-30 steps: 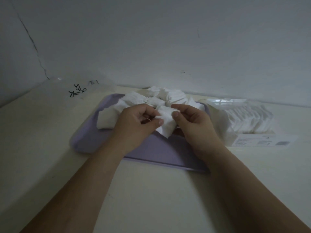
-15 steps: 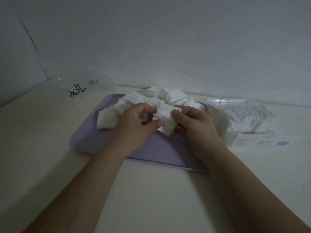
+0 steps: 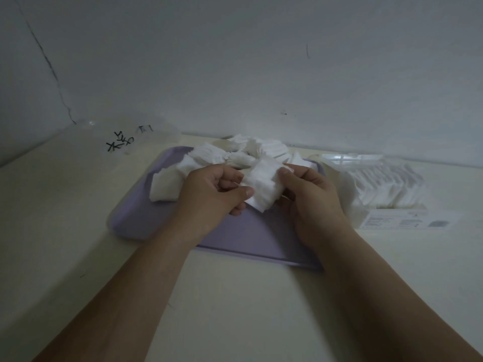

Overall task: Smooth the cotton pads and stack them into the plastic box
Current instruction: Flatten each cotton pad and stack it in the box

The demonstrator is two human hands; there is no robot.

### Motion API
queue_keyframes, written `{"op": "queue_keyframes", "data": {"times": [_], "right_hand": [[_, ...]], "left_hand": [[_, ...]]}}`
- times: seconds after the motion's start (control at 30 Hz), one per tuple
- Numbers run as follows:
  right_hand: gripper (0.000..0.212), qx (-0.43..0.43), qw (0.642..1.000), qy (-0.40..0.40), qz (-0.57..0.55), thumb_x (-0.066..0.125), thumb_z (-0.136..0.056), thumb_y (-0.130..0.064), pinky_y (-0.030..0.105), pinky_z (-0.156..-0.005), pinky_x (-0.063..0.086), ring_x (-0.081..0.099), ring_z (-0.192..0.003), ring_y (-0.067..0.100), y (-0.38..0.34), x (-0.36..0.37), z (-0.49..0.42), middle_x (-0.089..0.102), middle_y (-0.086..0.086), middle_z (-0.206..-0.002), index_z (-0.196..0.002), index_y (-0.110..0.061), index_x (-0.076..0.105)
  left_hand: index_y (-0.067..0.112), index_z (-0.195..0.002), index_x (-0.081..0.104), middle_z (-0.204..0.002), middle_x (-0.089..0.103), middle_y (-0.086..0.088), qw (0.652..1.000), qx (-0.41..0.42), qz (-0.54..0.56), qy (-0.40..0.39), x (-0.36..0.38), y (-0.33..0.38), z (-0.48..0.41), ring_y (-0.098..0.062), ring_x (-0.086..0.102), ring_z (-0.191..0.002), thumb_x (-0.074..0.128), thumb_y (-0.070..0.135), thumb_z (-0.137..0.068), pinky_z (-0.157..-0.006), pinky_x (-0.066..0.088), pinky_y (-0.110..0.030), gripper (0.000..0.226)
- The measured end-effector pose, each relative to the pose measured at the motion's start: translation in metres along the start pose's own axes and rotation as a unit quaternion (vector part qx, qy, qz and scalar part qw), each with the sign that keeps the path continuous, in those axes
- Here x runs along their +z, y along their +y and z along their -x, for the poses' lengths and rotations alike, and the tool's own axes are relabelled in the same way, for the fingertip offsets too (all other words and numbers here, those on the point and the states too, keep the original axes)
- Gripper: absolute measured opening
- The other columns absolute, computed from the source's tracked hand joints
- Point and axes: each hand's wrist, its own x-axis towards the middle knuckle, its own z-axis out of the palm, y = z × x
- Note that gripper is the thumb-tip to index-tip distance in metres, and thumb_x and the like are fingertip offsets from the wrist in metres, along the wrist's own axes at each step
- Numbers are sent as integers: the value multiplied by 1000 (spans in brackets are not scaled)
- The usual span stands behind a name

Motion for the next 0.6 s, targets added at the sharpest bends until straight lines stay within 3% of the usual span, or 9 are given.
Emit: {"op": "queue_keyframes", "data": {"times": [0.1, 0.23, 0.3, 0.47, 0.6], "right_hand": [[17, -6, 1000, 30, -2, 63, -101, -7, 47, -89, 60, 72, -99, 34, 1, -3, -4, 74, 25, -111, -110, 5, 71], [17, -24, 998, 52, 8, 67, -99, -10, 55, -98, 59, 70, -113, 42, 4, -5, -7, 73, 28, -116, -112, 1, 72], [20, -17, 999, 41, 8, 66, -100, -9, 53, -96, 59, 71, -111, 42, 2, -4, -6, 73, 28, -116, -116, 3, 70], [20, 10, 999, -43, 24, 64, -101, -8, 37, -72, 60, 71, -90, 29, -1, 3, 2, 76, 18, -100, -117, 2, 67], [11, 10, 997, -71, 37, 63, -100, -6, 34, -66, 61, 71, -86, 25, -2, 8, 7, 75, 14, -96, -110, -6, 69]], "left_hand": [[10, -90, 71, -73, 69, -9, 1000, 11, -18, 0, 0, -2, -1, -15, 67, -58, 81, 0, -86, -55, 59, -28, 15], [12, -90, 70, -82, 73, -8, 998, 35, -42, -11, -6, 0, -3, -12, 65, -68, 80, 7, -88, -60, 59, -29, 11], [13, -92, 69, -81, 72, -2, 998, 41, -1, -44, -8, 3, -3, -10, 61, -65, 76, 3, -90, -58, 54, -25, 12], [13, -114, 73, -100, 79, -9, 999, 35, -6, -38, -4, -2, -4, -6, 65, -73, 76, 7, -92, -59, 52, -22, 22], [13, -104, 76, -96, 79, -9, 999, 41, -26, -14, -5, -5, -6, -4, 65, -74, 76, 7, -91, -62, 50, -16, 14]]}}
